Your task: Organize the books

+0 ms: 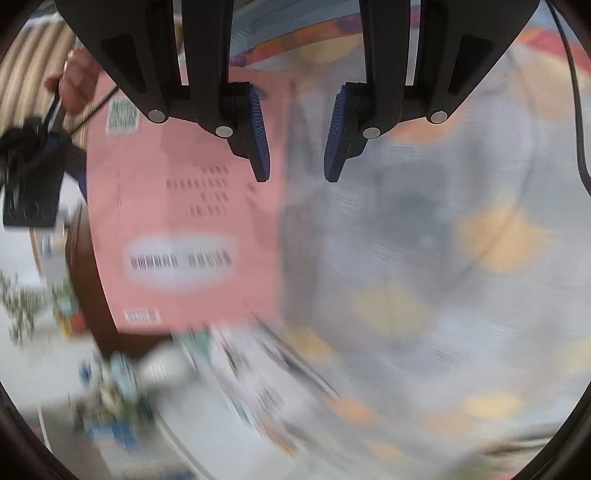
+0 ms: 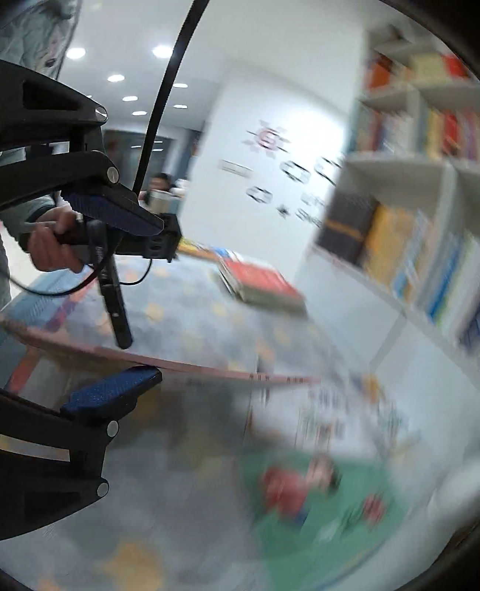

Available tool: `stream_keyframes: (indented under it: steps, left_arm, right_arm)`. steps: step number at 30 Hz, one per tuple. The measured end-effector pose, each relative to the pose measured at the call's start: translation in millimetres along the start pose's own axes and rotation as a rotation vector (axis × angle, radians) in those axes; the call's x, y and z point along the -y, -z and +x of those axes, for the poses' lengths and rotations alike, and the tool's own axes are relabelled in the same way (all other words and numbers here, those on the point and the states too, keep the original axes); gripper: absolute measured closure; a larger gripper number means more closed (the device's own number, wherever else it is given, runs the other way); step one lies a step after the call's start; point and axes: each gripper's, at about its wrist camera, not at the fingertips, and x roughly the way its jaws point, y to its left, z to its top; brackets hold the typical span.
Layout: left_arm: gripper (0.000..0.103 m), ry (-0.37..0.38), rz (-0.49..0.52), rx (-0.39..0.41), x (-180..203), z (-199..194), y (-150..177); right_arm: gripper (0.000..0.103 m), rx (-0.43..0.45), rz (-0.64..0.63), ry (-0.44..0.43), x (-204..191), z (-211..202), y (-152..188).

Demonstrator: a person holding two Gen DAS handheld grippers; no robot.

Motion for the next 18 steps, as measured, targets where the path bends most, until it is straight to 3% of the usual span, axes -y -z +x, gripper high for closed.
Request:
stream_keyframes:
  steps: [5,9,12,14,17,18]
  left_arm:
    - [0.077,-0.113,-0.115,0.21,-57,-88,-9]
    - [0.077,-0.175,-0.173,0.284,-82,-111,2]
    - [0.077,-0.206,-0.189,0.247,-91,-101,9]
    - [0.077,-0.258,-0.171,0.197,-87,-84,11]
    - [0.077,-0.353,-0.139,0.109,-83,-56,12]
    - [0.077,-0.35,-0.135,0.087,-82,-47,12]
  right_arm:
    - [0.031,-0.152,-0.128,-0.107,-62,79,7]
    - [0.031,-0.299,-0.222,-0.042,-82,126,33]
    - [0.031,-0.37,-0.232,0.051,-73,140,54]
    - [0.031,-0.397,-0.239,0.19,-58,151,59]
    - [0.032,-0.472,-0.323,0.513,-38,172,74]
    - [0.039,-0.489,-0.36,0.579,-34,175,79]
